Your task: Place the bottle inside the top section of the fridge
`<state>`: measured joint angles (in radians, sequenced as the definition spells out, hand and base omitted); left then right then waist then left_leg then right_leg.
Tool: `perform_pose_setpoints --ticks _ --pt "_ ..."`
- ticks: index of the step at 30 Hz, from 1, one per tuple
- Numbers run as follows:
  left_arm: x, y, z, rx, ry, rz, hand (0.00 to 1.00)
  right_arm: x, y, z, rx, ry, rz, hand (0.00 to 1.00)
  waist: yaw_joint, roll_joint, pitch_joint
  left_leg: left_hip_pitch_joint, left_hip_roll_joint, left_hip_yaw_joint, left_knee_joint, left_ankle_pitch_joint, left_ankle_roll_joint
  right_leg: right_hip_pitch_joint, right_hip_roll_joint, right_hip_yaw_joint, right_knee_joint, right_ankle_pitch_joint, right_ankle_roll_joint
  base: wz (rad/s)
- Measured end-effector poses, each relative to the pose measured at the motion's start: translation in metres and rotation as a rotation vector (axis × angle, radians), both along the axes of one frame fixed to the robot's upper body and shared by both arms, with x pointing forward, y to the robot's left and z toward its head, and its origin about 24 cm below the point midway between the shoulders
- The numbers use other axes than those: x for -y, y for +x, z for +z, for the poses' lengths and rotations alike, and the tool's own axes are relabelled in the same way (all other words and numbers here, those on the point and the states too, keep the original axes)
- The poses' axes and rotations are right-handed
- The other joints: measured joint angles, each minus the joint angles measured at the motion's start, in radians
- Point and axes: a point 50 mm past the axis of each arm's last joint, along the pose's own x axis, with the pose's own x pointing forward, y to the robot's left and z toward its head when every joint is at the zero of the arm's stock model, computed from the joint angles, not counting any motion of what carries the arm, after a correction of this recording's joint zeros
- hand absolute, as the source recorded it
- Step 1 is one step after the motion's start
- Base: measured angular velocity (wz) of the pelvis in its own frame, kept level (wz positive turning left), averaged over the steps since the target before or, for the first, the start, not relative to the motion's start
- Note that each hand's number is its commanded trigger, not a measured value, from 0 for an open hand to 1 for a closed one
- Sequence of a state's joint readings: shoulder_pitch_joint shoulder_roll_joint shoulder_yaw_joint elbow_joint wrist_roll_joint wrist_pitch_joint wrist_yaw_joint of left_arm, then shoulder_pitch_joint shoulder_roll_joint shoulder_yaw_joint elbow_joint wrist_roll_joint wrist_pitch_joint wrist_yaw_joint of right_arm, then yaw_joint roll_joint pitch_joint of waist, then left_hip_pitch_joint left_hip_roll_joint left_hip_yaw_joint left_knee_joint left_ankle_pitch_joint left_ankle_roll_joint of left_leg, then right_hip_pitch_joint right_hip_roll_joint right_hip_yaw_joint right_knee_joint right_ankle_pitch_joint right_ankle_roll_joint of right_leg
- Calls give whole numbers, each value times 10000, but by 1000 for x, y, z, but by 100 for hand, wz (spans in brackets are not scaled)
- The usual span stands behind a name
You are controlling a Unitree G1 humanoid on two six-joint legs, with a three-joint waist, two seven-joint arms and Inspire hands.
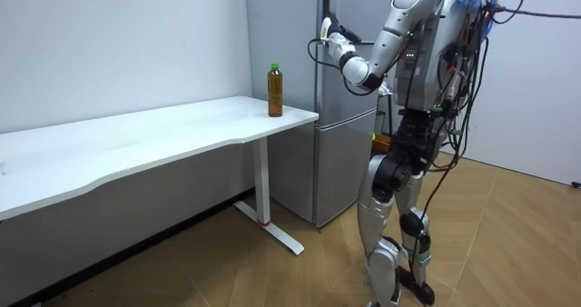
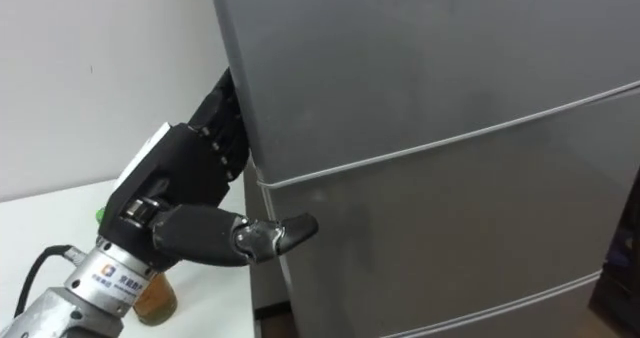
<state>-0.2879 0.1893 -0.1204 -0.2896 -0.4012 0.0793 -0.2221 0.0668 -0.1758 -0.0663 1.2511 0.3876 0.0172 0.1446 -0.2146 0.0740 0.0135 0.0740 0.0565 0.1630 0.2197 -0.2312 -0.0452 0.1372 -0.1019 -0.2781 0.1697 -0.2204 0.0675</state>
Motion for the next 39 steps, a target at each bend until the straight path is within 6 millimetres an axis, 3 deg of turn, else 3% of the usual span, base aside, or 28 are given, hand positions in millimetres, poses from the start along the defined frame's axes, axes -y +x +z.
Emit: perform_pose_setpoints --ticks 2,3,4,5,7,14,17,21,25,30,33,39 --pt "1 -1 1 56 41 -103 0 0 2 0 -3 -13 84 0 1 14 -11 -50 0 -9 6 0 0 -36 1 -18 -3 0 0 5" --pt "1 -2 2 104 55 -160 7 0 3 0 -25 -1 95 0 1 29 -25 -95 0 -15 11 0 0 -75 1 -35 -2 1 0 5" --pt "2 -2 3 155 69 -226 55 0 2 0 -60 5 109 0 2 30 -26 -117 0 -28 4 0 0 -94 1 -51 -2 1 0 4" --pt "2 -3 3 176 83 -264 73 0 2 0 -80 7 121 0 8 31 -27 -118 0 -28 3 0 0 -94 1 -51 -2 1 0 0" --pt "3 -4 4 246 113 -323 100 -1 4 0 -60 15 173 0 11 42 -42 -130 1 -28 7 0 0 -94 0 -70 -2 3 1 2" --pt "1 -6 10 513 -17 -99 100 -2 5 0 -110 -31 528 0 88 -36 -52 -161 -4 -104 9 0 0 -74 -2 -114 2 35 8 6" --pt "6 -9 10 549 68 -358 100 -1 5 0 -129 -61 637 0 234 -86 -19 -166 -11 -137 7 0 0 -53 -2 -112 3 54 6 7" --pt "5 -10 11 618 136 -359 79 -2 5 0 -175 -85 865 0 277 -90 -17 -209 -14 -159 12 0 0 -47 -5 -178 -4 82 -2 6" --pt "6 -10 11 630 153 -368 45 -2 7 0 -140 -92 881 0 263 -78 -15 -232 -20 -213 17 0 0 -14 -6 -243 -12 82 -2 7" --pt "10 -13 13 806 156 -602 26 -2 8 0 -129 -96 908 0 249 -52 -12 -226 -27 -249 21 0 0 20 -6 -248 -14 82 -2 2" --pt "14 -15 14 901 169 -775 0 -2 8 0 -126 -100 929 0 247 -39 -6 -220 -28 -251 21 0 0 28 -6 -248 -14 82 -2 0" --pt "17 -17 14 920 194 -943 0 -1 8 0 -122 -111 929 0 222 -10 -1 -213 -28 -250 21 0 0 34 -6 -256 -21 82 -2 0"
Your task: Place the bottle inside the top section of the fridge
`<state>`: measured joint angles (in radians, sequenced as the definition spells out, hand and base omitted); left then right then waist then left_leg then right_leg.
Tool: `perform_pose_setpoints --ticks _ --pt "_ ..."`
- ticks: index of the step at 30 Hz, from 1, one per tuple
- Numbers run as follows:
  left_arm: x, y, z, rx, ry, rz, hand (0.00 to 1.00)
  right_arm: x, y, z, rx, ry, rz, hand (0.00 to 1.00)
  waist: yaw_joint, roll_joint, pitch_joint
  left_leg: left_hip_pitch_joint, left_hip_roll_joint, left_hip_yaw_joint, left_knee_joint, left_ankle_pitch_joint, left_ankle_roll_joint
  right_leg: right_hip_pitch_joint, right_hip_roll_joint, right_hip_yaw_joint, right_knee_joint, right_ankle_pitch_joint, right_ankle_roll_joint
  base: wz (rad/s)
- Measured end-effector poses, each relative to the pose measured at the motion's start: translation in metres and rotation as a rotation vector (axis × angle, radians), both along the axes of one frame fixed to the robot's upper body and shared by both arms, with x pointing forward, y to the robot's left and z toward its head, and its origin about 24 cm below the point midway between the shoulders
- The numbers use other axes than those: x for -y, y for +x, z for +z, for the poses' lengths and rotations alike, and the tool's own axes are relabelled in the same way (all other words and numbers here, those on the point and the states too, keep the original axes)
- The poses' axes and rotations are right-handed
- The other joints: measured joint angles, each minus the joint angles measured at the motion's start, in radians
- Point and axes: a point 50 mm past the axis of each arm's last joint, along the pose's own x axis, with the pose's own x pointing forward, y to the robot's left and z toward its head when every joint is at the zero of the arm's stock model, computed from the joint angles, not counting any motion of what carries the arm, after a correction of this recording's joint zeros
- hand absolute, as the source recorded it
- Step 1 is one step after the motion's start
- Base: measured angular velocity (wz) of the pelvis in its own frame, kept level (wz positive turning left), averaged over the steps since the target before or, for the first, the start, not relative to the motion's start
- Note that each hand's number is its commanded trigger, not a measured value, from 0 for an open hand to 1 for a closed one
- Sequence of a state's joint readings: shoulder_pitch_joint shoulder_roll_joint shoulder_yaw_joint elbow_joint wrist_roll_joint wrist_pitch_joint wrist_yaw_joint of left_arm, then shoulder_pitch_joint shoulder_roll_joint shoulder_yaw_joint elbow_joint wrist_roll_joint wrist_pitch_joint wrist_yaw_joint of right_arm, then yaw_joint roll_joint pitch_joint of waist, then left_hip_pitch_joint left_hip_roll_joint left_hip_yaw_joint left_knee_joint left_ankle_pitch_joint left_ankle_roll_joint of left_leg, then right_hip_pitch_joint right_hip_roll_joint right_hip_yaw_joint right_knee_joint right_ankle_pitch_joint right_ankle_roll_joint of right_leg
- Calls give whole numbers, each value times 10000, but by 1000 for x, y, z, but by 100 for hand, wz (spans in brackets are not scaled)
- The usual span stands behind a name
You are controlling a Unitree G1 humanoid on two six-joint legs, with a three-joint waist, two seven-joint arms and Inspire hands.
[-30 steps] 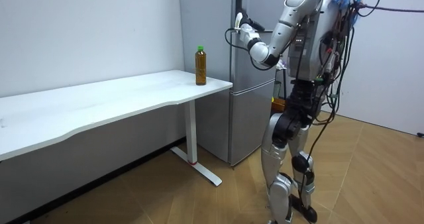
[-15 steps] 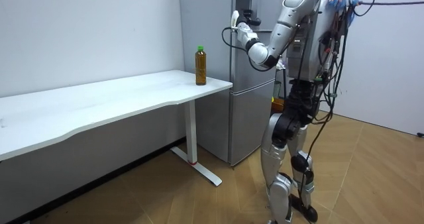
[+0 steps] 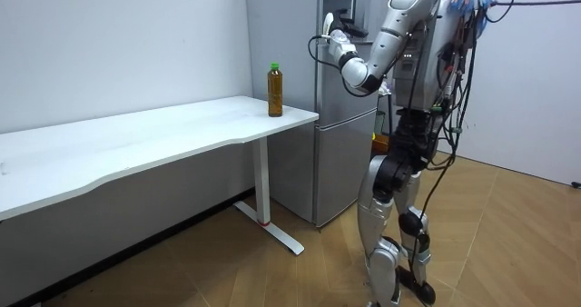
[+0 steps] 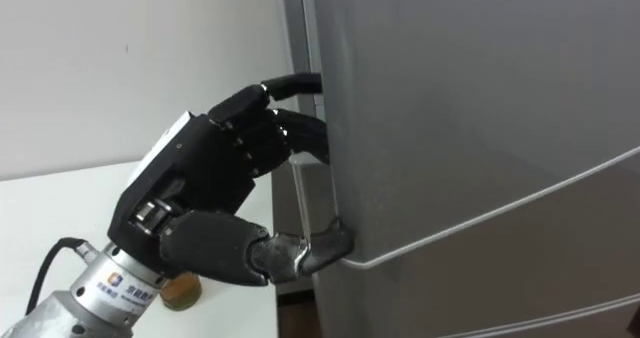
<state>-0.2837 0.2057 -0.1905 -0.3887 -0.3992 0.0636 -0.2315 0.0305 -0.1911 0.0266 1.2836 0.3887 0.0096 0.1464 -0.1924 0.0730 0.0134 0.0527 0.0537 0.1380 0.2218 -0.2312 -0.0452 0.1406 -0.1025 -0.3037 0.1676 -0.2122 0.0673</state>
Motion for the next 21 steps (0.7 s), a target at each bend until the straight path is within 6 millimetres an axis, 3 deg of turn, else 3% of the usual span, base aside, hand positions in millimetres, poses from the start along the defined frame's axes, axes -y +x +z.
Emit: perform_pose_setpoints --ticks 21 --pt "18 -6 -6 -376 -264 -1513 0 0 2 0 -44 84 -16 0 -174 37 31 128 10 140 20 7 11 67 -1 180 3 0 0 -1"
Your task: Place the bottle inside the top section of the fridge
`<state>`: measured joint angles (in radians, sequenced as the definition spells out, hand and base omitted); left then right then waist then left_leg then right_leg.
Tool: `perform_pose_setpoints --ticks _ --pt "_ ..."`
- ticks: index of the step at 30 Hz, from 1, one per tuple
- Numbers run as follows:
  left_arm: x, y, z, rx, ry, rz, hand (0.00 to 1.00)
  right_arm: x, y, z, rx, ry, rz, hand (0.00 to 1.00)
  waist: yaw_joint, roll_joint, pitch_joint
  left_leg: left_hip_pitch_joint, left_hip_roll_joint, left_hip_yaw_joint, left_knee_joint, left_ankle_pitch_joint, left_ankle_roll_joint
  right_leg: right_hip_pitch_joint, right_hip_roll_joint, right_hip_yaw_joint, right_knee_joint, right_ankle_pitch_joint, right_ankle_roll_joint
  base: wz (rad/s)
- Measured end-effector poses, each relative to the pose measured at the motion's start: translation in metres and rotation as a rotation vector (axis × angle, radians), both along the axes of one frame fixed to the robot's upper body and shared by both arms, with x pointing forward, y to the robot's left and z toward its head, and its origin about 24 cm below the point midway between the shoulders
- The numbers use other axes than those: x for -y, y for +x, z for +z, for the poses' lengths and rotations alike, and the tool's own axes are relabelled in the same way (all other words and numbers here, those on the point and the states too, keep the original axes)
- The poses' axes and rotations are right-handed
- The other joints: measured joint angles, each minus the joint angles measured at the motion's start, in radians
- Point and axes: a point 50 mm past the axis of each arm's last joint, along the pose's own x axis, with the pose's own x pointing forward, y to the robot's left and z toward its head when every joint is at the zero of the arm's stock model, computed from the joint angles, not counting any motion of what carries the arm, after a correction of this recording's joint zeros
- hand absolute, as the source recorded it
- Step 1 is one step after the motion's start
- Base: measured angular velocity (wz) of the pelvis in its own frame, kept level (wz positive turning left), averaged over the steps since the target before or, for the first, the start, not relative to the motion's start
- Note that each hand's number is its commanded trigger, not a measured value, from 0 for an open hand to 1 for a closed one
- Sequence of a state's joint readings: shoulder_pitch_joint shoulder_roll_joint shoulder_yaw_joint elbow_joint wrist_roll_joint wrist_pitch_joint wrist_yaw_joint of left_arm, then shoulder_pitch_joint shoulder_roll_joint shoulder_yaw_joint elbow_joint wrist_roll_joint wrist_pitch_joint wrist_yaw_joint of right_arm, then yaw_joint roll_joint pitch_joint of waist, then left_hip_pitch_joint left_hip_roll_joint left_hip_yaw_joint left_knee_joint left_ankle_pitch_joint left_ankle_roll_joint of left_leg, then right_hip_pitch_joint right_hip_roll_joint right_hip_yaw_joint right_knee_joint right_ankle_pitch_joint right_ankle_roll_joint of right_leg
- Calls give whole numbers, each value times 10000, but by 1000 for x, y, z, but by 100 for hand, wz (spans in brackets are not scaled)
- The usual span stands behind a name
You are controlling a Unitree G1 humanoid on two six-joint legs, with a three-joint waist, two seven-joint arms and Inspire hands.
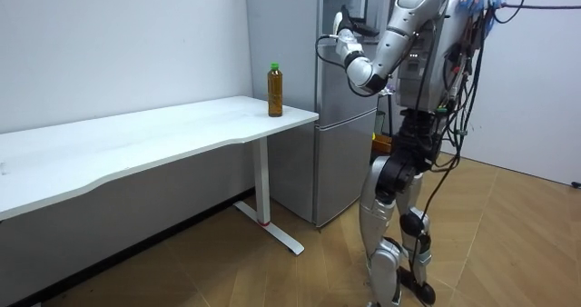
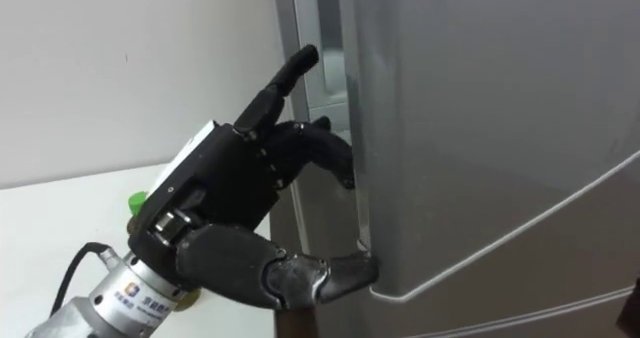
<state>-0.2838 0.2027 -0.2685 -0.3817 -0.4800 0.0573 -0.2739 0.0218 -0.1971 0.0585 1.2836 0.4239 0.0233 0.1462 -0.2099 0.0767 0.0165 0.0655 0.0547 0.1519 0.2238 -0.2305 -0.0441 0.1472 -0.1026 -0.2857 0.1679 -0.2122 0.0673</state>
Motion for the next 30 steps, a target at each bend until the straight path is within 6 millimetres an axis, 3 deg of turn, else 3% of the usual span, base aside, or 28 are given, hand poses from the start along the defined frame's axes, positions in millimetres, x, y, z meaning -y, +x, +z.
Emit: perform_pose_setpoints --ticks 8,14,19,30 --pt "21 -8 -10 -139 556 -1549 0 6 1 2 69 -122 -69 0 -100 201 47 14 33 262 72 2 4 -79 -3 166 13 1 1 -8" --pt "36 -11 -28 -824 1322 -2585 0 3 6 2 258 -16 -10 0 -584 239 47 71 45 507 62 10 16 -135 -10 383 31 3 -2 -11" --pt "39 -12 -31 -846 1505 -2980 0 2 7 2 341 76 -188 0 -738 236 47 153 49 714 -25 9 16 -228 -8 627 39 8 4 -14" --pt "41 -10 -39 -1126 1884 -3173 0 2 8 2 482 297 -357 0 -1031 237 47 137 53 769 -20 9 16 -270 -8 667 30 9 5 -1"
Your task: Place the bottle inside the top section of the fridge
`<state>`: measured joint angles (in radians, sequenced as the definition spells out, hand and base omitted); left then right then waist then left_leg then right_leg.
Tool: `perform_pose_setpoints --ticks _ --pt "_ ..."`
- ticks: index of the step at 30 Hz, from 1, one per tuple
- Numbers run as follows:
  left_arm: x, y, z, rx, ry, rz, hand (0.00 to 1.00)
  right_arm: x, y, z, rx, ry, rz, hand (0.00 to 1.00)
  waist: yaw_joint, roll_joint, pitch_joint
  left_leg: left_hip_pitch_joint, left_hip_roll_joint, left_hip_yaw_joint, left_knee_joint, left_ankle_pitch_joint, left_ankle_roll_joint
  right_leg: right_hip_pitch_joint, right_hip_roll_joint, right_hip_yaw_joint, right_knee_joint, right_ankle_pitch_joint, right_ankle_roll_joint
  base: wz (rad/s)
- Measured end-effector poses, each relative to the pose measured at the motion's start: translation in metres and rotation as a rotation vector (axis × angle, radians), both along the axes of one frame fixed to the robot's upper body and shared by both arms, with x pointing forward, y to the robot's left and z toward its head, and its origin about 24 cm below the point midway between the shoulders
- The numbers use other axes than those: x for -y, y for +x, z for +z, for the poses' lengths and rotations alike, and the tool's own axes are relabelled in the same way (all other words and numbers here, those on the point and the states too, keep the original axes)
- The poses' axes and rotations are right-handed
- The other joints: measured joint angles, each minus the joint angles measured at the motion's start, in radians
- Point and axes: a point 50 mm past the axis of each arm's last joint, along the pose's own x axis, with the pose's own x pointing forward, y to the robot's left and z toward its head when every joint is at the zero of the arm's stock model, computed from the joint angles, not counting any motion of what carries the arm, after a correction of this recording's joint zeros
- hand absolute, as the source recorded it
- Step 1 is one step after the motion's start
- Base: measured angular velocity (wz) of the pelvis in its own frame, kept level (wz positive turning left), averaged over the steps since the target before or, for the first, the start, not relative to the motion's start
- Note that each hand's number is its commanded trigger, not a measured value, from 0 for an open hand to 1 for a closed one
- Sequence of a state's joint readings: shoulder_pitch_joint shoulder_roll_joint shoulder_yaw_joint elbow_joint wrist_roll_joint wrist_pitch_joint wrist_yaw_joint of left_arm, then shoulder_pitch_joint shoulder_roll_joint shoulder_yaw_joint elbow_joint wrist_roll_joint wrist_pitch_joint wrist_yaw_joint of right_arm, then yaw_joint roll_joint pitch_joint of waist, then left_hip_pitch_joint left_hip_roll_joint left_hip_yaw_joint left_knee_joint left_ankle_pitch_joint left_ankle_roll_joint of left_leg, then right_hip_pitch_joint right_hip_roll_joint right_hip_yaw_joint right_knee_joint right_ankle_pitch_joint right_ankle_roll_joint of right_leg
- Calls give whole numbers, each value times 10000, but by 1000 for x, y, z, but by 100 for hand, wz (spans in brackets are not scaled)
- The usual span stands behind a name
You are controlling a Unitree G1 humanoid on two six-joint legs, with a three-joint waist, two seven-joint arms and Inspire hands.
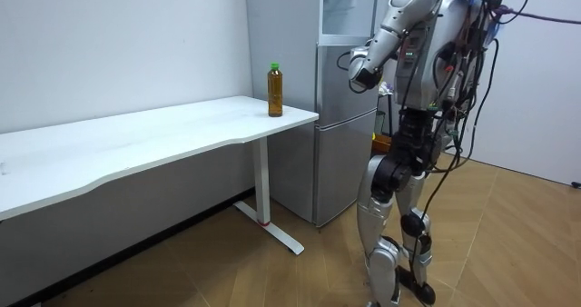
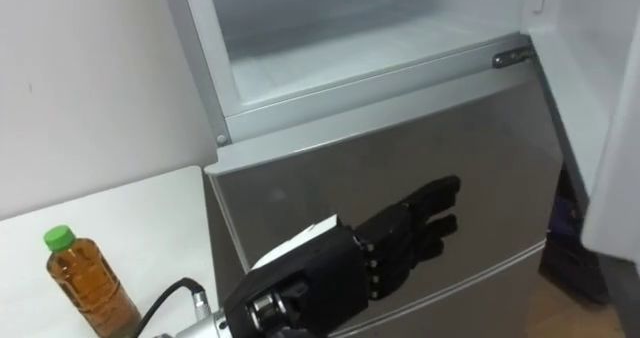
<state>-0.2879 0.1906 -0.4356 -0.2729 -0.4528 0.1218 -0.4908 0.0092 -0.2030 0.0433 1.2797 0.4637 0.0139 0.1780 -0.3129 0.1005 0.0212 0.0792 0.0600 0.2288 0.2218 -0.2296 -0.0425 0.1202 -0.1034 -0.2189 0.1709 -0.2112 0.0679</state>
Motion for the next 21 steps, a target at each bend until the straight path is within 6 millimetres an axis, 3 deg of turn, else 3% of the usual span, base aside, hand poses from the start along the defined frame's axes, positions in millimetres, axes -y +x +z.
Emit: perform_pose_setpoints --ticks 16,21 --pt "9 -1 1 -83 63 -212 0 -1 3 0 -53 16 108 0 -100 7 -8 15 15 138 4 0 0 -52 3 115 27 1 -1 -2" --pt "24 -1 23 727 -194 -731 0 0 3 1 -8 7 60 0 -87 22 -20 14 21 227 -3 0 0 -229 8 379 147 1 -1 -12"
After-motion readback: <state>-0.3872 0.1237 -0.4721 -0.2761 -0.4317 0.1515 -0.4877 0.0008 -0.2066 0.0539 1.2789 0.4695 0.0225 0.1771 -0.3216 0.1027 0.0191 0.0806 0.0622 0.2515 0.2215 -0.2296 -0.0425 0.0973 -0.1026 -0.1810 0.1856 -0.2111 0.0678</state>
